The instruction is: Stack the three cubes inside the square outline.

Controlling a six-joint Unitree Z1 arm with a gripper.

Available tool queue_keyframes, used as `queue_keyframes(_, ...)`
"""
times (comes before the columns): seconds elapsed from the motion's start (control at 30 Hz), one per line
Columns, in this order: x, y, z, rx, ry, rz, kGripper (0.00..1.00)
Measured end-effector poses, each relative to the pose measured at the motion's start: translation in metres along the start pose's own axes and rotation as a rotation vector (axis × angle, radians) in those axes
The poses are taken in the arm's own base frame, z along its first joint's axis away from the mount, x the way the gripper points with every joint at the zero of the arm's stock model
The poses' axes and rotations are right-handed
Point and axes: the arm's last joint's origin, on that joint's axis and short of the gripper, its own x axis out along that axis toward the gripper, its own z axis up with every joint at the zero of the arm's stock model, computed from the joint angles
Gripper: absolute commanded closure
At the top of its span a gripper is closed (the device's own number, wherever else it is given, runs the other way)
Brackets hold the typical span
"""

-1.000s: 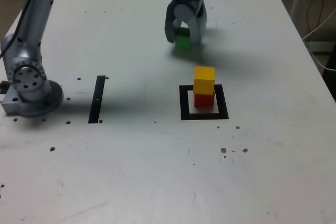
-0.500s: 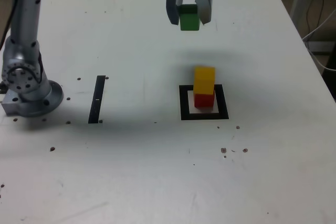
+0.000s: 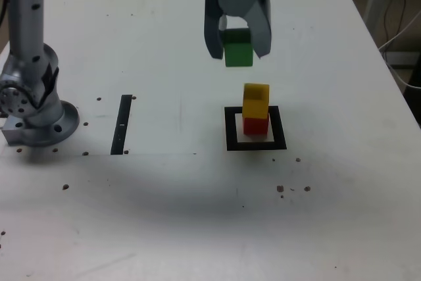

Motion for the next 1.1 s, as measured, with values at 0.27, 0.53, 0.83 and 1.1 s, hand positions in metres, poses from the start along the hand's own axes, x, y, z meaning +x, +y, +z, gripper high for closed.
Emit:
queue_keyframes(0.27, 0.012, -0.006, 0.012, -0.029, 0.028, -0.001, 0.98)
queue_keyframes(0.53, 0.021, -0.012, 0.032, -0.039, 0.033, 0.002, 0.98)
queue_keyframes(0.83, 0.032, -0.015, 0.046, -0.032, 0.053, 0.008, 0.98)
queue_keyframes(1.1, 0.035, -0.011, 0.045, -0.038, 0.064, 0.020, 0.95)
